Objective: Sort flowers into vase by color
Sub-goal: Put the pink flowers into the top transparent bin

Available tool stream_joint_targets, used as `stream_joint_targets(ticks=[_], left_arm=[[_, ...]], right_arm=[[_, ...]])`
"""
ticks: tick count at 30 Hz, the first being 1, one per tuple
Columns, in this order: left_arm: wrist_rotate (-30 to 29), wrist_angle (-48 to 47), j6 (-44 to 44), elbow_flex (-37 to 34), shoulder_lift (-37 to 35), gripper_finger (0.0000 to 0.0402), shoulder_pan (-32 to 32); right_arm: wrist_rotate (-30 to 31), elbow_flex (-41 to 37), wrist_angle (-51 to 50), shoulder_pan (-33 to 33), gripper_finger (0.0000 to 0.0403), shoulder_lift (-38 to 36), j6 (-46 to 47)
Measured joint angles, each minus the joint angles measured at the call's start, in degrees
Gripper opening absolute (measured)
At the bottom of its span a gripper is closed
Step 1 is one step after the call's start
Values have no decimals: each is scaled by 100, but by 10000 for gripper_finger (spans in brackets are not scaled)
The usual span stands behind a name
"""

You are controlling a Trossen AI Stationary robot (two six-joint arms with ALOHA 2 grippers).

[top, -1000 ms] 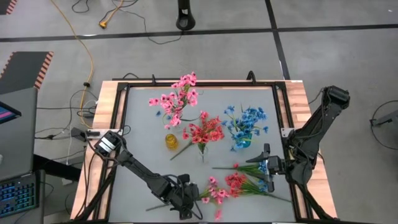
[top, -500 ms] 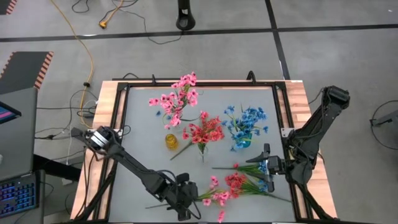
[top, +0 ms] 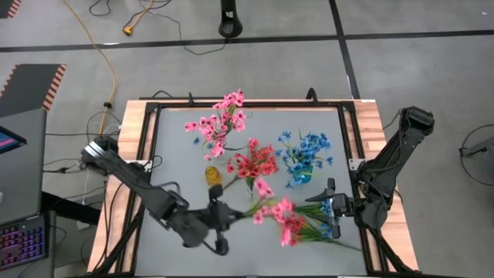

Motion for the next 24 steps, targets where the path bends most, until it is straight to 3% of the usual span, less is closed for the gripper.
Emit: stream_joint_targets(ticks=[5,11,24], left_arm=[[-825,444,762,-314,-556,1,-60],[-859,1779,1472,-1422,-1324,0,-42],[41,7948,4934,-4834,-3437,0,133]], right_arm=[[2,0,-8,0,249,-1,0],[2,0,-27,0,249,1,0],[4,0,-32,-1,249,1,-2]])
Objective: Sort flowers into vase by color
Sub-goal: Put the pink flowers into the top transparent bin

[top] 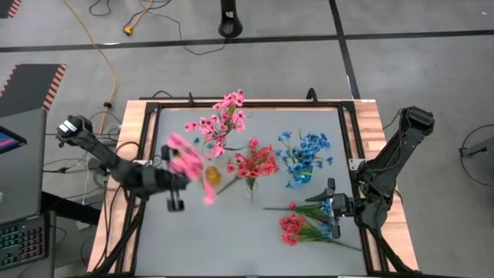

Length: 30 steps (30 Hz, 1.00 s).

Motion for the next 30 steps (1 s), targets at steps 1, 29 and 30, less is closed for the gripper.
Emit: stream_joint_targets(ticks=[1,29,30], left_arm=[[40,333,123,-215,-143,0,73],[3265,2019,-1775,-1513,-98,0,4652],[3265,2136,-1804,-1514,5,0,4688]], right_arm=[[0,0,0,0,249,0,0],[2,0,4,-817,249,-1,0],[2,0,2,-828,249,0,1]])
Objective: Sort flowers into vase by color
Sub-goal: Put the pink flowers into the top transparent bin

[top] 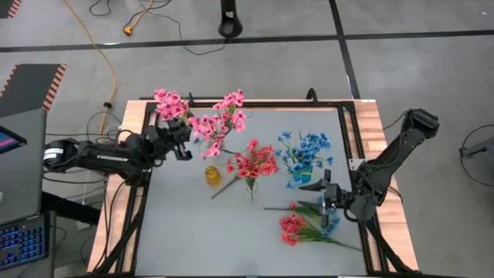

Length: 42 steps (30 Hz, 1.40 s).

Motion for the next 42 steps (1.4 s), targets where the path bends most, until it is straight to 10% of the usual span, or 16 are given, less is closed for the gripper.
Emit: stream_joint_targets(ticks=[15,42], left_arm=[[-10,527,-218,1,1240,10,95],[-1242,-1179,-277,5,1211,192,-176]], right_arm=[[-2,0,2,2,249,0,1],[-4,0,2,4,249,0,3]])
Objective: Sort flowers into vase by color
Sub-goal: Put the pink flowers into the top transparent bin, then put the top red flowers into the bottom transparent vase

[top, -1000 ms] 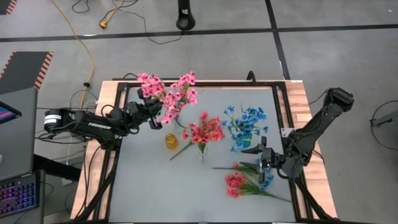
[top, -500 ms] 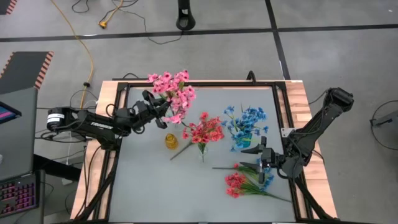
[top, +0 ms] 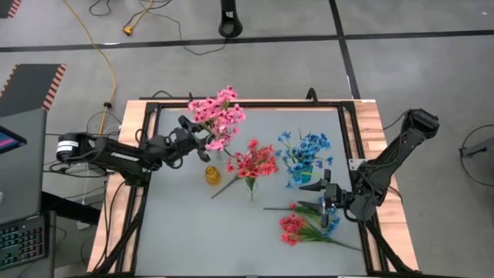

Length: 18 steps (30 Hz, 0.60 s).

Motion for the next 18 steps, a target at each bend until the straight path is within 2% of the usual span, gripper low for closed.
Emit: stream_joint_targets(ticks=[5,18], left_arm=[[-124,-1164,-245,2,-439,216,-50],[-78,-3974,-811,2,-2335,213,-86]], right_arm=[[0,0,4,-1,249,0,2],[0,0,9,-1,249,0,2]])
